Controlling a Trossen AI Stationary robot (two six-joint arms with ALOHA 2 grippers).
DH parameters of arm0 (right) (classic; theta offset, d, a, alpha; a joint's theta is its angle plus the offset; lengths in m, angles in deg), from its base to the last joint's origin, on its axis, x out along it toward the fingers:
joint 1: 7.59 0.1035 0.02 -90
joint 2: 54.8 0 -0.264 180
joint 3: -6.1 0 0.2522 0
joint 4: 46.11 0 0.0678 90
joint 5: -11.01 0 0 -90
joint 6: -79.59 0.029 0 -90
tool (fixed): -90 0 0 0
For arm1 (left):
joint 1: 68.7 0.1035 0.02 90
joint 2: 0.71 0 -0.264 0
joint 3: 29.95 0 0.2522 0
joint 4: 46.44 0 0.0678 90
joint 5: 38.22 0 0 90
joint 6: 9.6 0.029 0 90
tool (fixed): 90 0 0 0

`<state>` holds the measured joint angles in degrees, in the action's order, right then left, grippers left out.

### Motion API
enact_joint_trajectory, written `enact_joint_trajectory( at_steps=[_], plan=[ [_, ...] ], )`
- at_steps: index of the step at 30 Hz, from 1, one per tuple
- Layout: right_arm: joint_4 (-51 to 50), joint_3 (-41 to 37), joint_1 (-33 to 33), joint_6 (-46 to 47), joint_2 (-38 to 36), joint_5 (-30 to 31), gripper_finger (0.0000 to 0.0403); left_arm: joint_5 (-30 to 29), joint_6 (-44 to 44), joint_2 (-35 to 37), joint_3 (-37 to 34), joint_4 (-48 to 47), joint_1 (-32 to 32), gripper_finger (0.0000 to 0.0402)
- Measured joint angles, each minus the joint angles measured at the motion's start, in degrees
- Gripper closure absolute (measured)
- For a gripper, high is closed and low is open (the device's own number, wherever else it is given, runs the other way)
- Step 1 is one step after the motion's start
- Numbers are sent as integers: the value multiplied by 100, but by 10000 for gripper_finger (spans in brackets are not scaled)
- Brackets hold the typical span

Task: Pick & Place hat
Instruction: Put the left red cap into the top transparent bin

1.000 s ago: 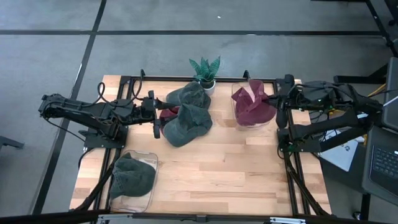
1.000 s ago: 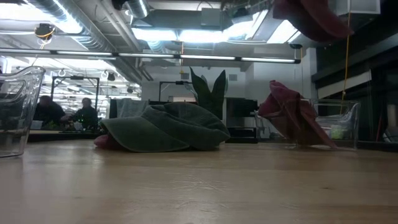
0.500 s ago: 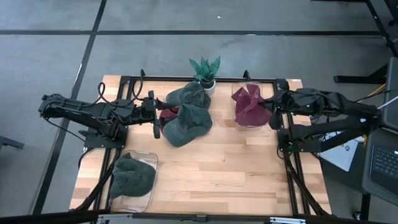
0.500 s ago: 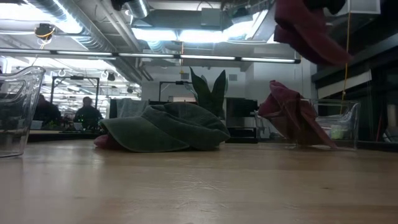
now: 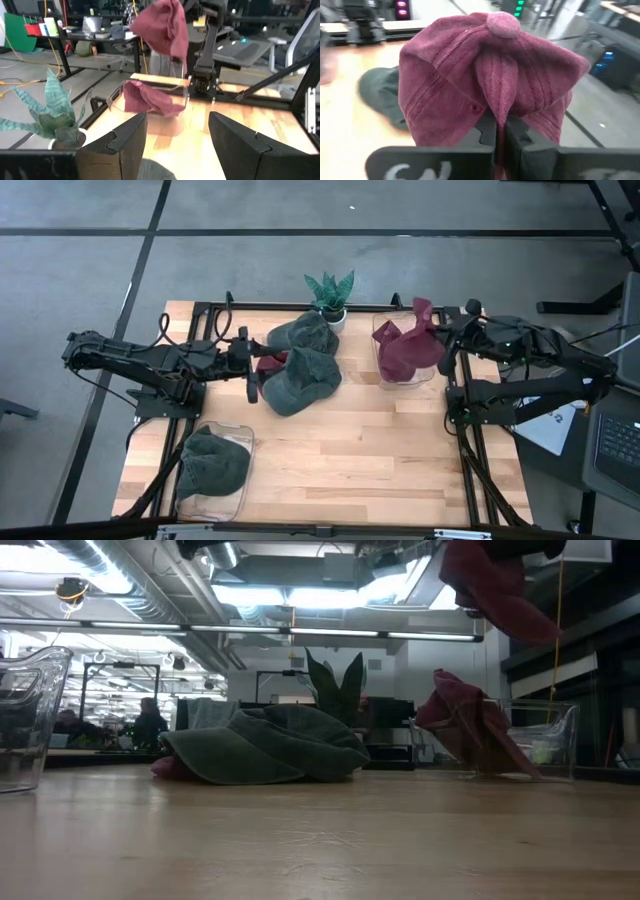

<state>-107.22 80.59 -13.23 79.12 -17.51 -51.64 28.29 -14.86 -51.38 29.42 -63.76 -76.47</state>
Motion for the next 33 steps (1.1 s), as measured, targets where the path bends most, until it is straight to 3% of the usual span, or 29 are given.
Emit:
enact_joint_trajectory(
  at_steps=[10,19,33],
  plan=[
    [51,0,-20,183,5,902,395,50,-13,0,0,-270,-2,192],
    [186,0,-20,125,5,912,395,59,-780,0,0,-224,-2,192],
    [245,0,-20,-158,7,910,395,-25,-671,0,0,314,-2,192]
  ],
)
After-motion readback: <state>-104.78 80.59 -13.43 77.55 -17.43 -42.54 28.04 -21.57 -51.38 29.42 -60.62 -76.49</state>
